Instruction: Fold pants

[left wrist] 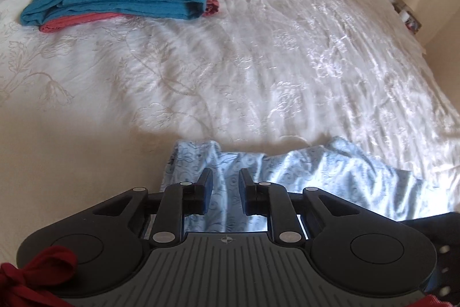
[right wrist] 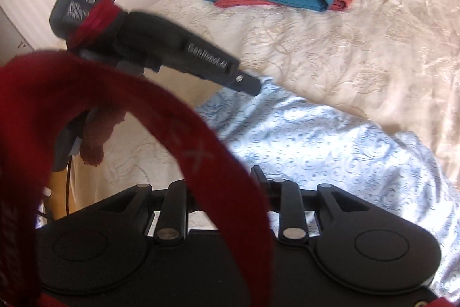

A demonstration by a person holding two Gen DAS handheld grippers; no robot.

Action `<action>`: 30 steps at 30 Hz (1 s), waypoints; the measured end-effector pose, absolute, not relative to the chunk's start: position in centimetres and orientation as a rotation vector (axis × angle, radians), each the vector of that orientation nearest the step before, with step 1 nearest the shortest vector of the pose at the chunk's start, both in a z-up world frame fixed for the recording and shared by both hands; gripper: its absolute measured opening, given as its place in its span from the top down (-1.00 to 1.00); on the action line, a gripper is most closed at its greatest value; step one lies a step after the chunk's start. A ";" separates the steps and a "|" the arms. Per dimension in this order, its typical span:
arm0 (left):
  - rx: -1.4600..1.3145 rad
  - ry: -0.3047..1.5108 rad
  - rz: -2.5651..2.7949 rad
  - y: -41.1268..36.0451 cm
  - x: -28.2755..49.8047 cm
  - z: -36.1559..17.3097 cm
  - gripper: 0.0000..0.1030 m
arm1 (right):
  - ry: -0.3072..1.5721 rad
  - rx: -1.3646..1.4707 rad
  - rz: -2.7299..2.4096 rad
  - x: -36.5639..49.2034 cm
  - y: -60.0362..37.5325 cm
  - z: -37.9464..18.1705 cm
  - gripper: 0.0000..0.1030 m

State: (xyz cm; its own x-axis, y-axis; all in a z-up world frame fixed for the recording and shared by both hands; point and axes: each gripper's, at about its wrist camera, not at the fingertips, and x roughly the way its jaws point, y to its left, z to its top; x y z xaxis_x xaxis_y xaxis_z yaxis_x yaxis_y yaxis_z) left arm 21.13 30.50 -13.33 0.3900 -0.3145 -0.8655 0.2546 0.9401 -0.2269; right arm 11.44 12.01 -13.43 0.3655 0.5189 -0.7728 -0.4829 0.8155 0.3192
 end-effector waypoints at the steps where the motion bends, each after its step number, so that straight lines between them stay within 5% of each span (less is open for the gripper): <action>1: -0.056 1.117 -0.329 30.8 21.4 -14.0 0.63 | 1.005 0.044 0.613 11.7 11.0 -13.3 0.24; 13: -0.056 1.213 -0.246 33.1 22.4 -17.3 0.57 | 0.997 0.059 0.322 20.8 2.6 -13.9 0.24; 22: -0.069 1.178 -0.237 33.5 21.5 -15.5 0.58 | 1.166 0.025 0.369 24.5 2.5 -18.3 0.24; 23: -0.065 1.167 -0.235 33.4 21.4 -15.0 0.58 | 1.177 0.033 0.375 23.8 2.7 -18.5 0.32; 24: -0.063 1.157 -0.233 33.4 21.3 -14.5 0.58 | 1.160 0.038 0.385 23.3 2.7 -18.4 0.72; 25: -0.064 1.144 -0.234 33.3 21.2 -13.9 0.58 | 1.134 0.032 0.394 22.2 2.4 -17.9 0.91; 30: -0.045 1.108 -0.286 31.5 21.6 -12.6 0.58 | 1.057 -0.029 0.441 18.1 3.0 -16.1 0.88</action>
State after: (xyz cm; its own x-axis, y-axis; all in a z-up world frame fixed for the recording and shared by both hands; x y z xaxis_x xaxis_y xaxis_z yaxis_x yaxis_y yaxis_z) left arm 21.63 31.51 -12.64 0.4141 -0.2494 -0.8754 0.2048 0.9626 -0.1774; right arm 18.06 2.99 -16.13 0.4132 0.3366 -0.8461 -0.3645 0.9126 0.1851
